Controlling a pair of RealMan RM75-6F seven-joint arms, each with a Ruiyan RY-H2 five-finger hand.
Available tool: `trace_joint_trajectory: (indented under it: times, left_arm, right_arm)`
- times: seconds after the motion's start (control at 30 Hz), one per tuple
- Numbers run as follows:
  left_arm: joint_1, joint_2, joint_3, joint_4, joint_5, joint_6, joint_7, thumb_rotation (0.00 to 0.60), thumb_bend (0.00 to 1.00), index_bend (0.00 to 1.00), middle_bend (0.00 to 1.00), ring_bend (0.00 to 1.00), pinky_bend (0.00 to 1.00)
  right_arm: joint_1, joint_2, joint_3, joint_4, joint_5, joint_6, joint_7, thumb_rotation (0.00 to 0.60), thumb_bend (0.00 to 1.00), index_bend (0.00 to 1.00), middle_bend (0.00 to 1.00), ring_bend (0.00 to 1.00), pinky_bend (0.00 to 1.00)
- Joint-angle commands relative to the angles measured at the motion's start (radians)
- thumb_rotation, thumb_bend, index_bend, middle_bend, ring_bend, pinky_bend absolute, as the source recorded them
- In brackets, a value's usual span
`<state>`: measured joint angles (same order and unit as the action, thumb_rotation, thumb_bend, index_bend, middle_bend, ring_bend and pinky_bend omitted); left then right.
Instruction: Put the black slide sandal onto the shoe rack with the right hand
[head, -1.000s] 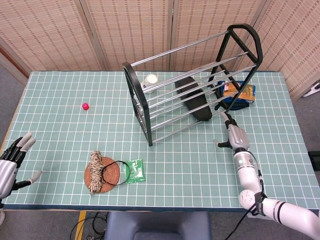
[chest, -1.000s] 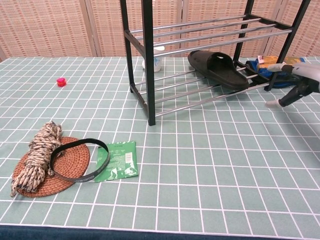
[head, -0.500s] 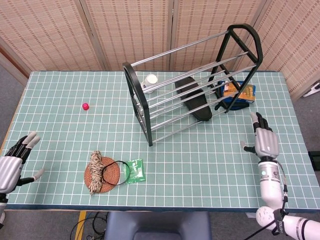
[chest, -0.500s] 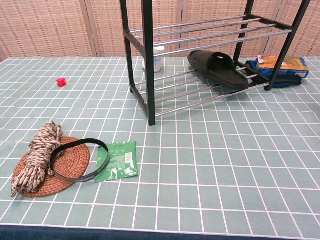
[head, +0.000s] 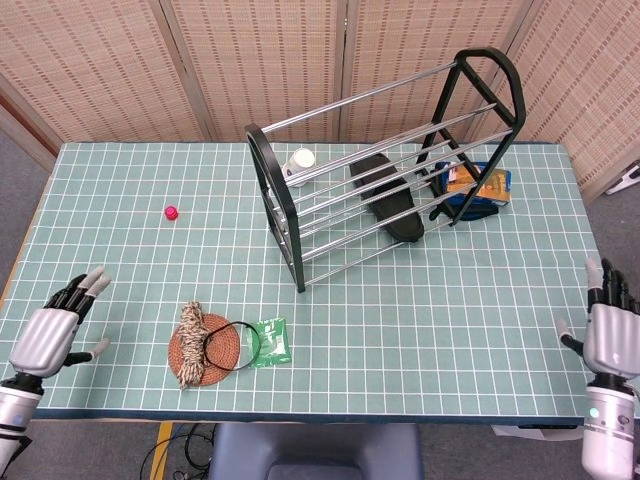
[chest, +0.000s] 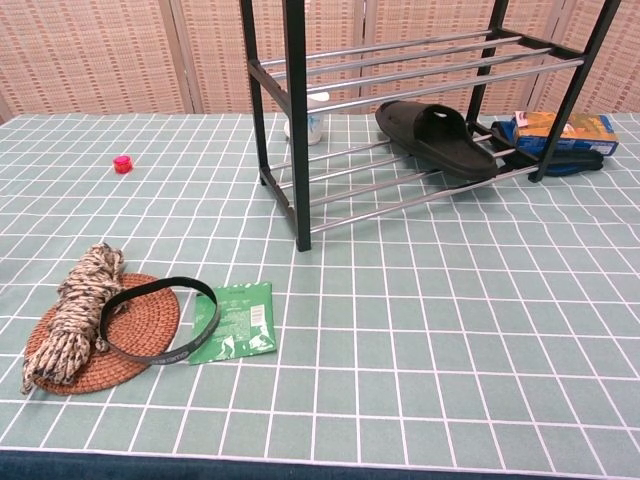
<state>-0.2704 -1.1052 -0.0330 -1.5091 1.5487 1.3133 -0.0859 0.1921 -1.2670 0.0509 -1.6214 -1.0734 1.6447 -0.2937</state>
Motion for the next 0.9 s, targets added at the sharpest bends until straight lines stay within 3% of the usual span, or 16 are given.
trace_joint_trajectory:
  times: [0.03,0.23,0.53,0.9]
  left_arm:
    - [-0.01,-0.011,0.002,0.0,-0.008,-0.019,0.019,0.6,0.26,0.0,0.02,0.0,0.17]
    - [-0.028,-0.03,0.007,0.003,-0.022,-0.059,0.055,0.6,0.26,0.0,0.02,0.0,0.17]
    - [-0.049,-0.045,0.009,0.026,-0.038,-0.098,0.056,0.6,0.26,0.0,0.02,0.0,0.17]
    - [-0.049,-0.051,0.015,0.033,-0.034,-0.087,0.064,0.6,0.26,0.0,0.02,0.0,0.17]
  right_arm:
    - [-0.053,-0.015,-0.008,0.044,-0.027,0.048,0.007,0.6,0.23,0.0,0.0,0.01,0.2]
    - [-0.098,-0.023,0.022,0.099,-0.024,0.051,0.041,0.6,0.23,0.0,0.0,0.0,0.17]
    - [-0.123,-0.009,0.059,0.096,-0.026,0.023,0.054,0.6,0.23,0.0,0.0,0.0,0.1]
    - [-0.133,-0.002,0.086,0.103,-0.047,-0.024,0.064,0.6,0.23,0.0,0.0,0.0,0.1]
